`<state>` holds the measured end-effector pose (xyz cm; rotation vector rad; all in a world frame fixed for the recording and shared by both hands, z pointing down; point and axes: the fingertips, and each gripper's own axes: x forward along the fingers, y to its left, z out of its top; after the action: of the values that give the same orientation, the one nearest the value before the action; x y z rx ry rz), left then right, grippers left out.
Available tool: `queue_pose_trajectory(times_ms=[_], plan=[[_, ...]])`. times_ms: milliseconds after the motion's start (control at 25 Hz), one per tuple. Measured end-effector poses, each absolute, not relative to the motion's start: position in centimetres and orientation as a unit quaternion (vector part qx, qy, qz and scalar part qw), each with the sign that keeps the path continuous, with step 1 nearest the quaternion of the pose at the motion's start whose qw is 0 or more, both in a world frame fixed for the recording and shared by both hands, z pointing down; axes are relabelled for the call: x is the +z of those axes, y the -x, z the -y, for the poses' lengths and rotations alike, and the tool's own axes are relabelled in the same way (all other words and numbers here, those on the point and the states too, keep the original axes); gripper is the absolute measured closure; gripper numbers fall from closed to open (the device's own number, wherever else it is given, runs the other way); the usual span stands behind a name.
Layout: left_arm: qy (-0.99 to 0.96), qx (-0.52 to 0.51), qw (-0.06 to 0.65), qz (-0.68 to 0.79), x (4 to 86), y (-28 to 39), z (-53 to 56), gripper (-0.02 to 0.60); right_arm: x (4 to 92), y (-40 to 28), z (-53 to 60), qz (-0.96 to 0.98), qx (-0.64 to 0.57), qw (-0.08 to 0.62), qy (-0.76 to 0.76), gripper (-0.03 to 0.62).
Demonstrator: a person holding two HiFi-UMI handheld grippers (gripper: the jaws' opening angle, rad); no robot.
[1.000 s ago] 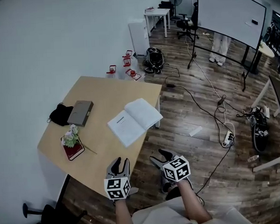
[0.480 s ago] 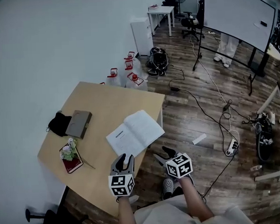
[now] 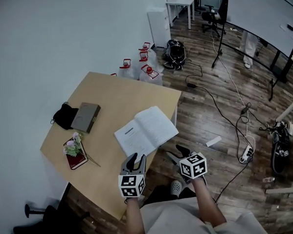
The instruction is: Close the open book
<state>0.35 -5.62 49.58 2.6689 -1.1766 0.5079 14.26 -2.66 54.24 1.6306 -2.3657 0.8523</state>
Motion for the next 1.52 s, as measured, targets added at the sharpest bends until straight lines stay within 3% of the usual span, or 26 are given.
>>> queue_pose_trajectory(times_ms=[360,560,1280,1520], plan=[[-0.879,0.166,0.123,0.43,51.8,3.7,6.4,0.443,55.9,-11.9,4.1,0.794,0.296,0.09,-0.524,0.347],[-0.874,0.168,0.135,0.435,52.6,4.4,8.0,0.445,55.9,-11.9,5.5,0.788,0.307,0.067,-0.53,0.358],[-0.878,0.221,0.165,0.391,58.0,0.7,14.2,0.448,61.5,-14.6,12.1,0.751,0.391,0.037,-0.531,0.349],[-0.88,0.234,0.177,0.375,59.8,-0.7,15.8,0.448,64.5,-16.6,14.0,0.711,0.447,-0.012,-0.542,0.349]])
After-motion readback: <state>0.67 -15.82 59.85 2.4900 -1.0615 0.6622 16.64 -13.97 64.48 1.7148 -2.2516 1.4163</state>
